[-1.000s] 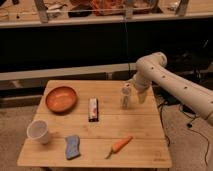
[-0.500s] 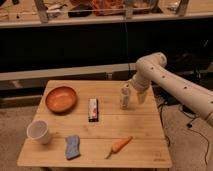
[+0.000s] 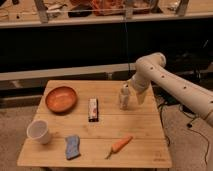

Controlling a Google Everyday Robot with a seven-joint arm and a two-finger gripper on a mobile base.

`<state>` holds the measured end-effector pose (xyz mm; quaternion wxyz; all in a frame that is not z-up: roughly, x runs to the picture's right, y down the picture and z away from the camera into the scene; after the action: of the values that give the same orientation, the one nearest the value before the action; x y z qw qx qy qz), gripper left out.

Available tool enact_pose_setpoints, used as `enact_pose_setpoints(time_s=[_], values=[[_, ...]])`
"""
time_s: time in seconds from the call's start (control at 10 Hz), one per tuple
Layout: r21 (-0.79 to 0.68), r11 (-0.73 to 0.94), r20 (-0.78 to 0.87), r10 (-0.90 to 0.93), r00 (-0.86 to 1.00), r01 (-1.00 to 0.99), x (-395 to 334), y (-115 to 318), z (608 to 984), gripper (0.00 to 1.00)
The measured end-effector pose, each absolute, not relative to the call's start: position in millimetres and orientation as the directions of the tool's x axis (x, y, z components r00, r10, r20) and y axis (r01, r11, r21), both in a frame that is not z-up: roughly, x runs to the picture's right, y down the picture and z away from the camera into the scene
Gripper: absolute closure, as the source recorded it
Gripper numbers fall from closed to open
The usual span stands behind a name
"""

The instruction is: Knock the bottle over

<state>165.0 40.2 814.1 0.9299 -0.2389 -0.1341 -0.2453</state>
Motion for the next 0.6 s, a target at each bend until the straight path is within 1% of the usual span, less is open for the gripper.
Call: enact_pose_setpoints(time_s=[0.6], values=[[-0.364,0.748,0.398,-0.415,0.818,0.556,156.7,43.0,812.2,0.2]])
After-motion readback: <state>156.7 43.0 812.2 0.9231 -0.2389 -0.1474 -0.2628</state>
